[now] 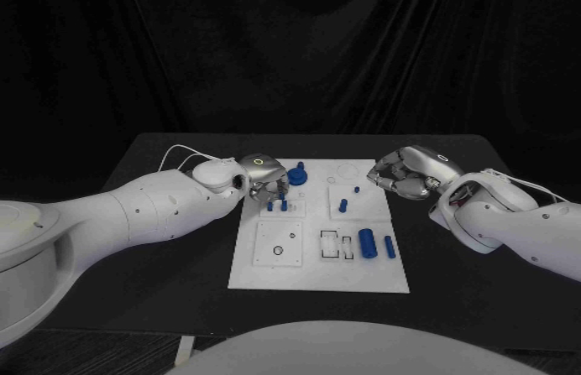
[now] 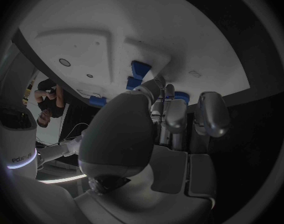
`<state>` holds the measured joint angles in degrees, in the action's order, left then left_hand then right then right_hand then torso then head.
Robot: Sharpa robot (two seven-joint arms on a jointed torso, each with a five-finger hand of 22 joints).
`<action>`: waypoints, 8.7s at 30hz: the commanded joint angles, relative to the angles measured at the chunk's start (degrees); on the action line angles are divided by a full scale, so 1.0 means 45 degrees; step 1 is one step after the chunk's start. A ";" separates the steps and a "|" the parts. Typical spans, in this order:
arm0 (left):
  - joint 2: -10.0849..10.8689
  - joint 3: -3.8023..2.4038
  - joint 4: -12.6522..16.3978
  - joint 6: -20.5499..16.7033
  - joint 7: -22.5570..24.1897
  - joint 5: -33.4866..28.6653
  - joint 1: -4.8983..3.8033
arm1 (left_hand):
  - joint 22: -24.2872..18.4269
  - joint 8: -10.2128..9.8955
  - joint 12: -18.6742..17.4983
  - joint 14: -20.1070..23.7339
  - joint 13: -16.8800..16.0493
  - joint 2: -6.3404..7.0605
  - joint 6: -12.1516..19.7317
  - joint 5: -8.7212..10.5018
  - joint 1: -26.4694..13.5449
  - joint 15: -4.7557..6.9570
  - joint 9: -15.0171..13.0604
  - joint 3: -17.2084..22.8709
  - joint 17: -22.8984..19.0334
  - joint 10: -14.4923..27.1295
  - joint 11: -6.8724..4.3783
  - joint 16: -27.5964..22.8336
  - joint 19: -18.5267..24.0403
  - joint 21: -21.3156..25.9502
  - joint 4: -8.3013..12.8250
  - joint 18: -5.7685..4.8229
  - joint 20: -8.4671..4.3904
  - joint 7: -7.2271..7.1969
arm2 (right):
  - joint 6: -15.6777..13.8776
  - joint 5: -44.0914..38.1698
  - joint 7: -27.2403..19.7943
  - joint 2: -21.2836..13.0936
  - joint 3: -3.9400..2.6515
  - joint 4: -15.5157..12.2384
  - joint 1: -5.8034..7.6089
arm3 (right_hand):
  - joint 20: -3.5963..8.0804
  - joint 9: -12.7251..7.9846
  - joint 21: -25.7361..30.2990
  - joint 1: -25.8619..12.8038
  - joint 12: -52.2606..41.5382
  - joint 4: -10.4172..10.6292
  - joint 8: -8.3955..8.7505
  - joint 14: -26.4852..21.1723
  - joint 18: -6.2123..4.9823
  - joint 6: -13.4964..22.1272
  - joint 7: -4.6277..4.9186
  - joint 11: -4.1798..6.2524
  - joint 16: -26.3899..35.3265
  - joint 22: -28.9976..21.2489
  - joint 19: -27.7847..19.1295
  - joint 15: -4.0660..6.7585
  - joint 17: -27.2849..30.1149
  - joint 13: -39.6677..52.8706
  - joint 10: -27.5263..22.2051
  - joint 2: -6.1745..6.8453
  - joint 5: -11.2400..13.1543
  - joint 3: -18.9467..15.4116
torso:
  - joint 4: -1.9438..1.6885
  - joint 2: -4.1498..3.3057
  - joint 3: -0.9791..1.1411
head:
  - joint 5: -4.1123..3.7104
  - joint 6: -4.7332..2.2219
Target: Assemble the parts on the task board
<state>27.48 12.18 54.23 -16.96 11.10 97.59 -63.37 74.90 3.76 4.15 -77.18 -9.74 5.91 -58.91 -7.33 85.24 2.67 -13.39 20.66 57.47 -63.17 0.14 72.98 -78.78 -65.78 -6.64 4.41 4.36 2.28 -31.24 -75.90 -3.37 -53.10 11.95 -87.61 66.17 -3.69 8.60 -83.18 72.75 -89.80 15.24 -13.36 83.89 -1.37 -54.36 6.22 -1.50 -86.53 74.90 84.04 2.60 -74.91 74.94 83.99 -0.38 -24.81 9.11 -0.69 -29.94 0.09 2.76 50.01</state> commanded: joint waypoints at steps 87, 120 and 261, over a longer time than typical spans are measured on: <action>-0.0303 -0.0013 -0.0214 -0.1043 0.1202 0.3109 0.0079 | 0.0337 0.0967 0.4930 0.7034 -0.0343 -0.0408 0.0232 0.0400 0.0560 0.0547 0.0891 -0.1302 -0.4978 0.7689 -0.0955 -0.1721 0.6134 0.7662 0.0671 0.1038 -0.0042 -0.1055 | 0.0238 -0.0023 0.0326 0.0089 -0.0010 0.0052 -0.0085 | -0.0023 0.0009 0.0068 0.0130 -0.0045 0.0025 0.0090 0.0955 -0.0127 -0.0029 0.0005 -0.0026 0.0076 0.2778 0.0614 -0.0043 -0.1277 0.3348 0.1335 -0.0038 0.0030 0.0081 | 0.0004 0.0007 -0.0002 | 0.0112 -0.0002; -0.0092 -0.0015 -0.0079 -0.2124 0.1142 0.3108 0.0107 | 0.0333 0.1116 0.5476 0.6744 -0.0039 -0.0918 -0.1440 0.0279 -0.0029 0.0458 0.0421 -0.1432 -0.5260 0.6990 -0.0791 -0.1454 0.5837 0.7546 0.0751 0.1002 -0.0137 -0.0591 | 0.0226 -0.0021 0.0321 0.0053 -0.0010 0.0068 -0.0137 | -0.0022 0.0000 0.0085 0.0123 -0.0045 0.0034 0.0120 0.0951 -0.0131 0.0004 0.0015 -0.0031 0.0084 0.2772 0.0608 -0.0044 -0.1257 0.3348 0.1335 -0.0041 0.0046 0.0084 | 0.0002 0.0008 0.0000 | 0.0121 -0.0002; -0.0314 -0.0015 -0.1814 0.3442 0.0994 -1.0669 0.0279 | 0.0341 0.0015 0.7457 1.1166 -0.0193 -0.2035 -0.0522 0.0348 0.0312 -0.1049 0.0388 -0.3238 -0.6452 0.9399 -0.0126 -0.2538 0.9378 0.9545 0.0725 0.0785 0.0429 -0.0133 | 0.0637 -0.0020 0.0512 0.0187 -0.0010 0.0226 -0.0200 | -0.0020 0.0003 0.0072 0.0185 -0.0045 -0.0018 0.0140 0.0955 -0.0126 -0.0009 0.0010 -0.0029 0.0077 0.2778 0.0615 -0.0045 -0.1277 0.3348 0.1335 -0.0028 0.0142 0.0108 | 0.0002 0.0002 -0.0003 | 0.0188 -0.0002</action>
<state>26.09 12.11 46.06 -2.32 15.70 50.04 -62.37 74.94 3.98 37.46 -27.34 -10.56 -3.06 -61.30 -5.54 86.08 -2.15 -11.58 6.10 28.38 -21.19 -0.49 61.23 -36.87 -23.19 -3.79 8.43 6.36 1.54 -28.78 -75.88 -2.08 -52.23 11.94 -86.48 65.39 -3.69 8.61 -82.91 72.98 -89.80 15.25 -12.91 83.89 -1.37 -54.36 6.23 -1.50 -86.31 74.93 84.04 2.60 -74.91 74.93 83.99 -0.61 -24.36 9.42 -0.68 -29.93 0.08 3.53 50.01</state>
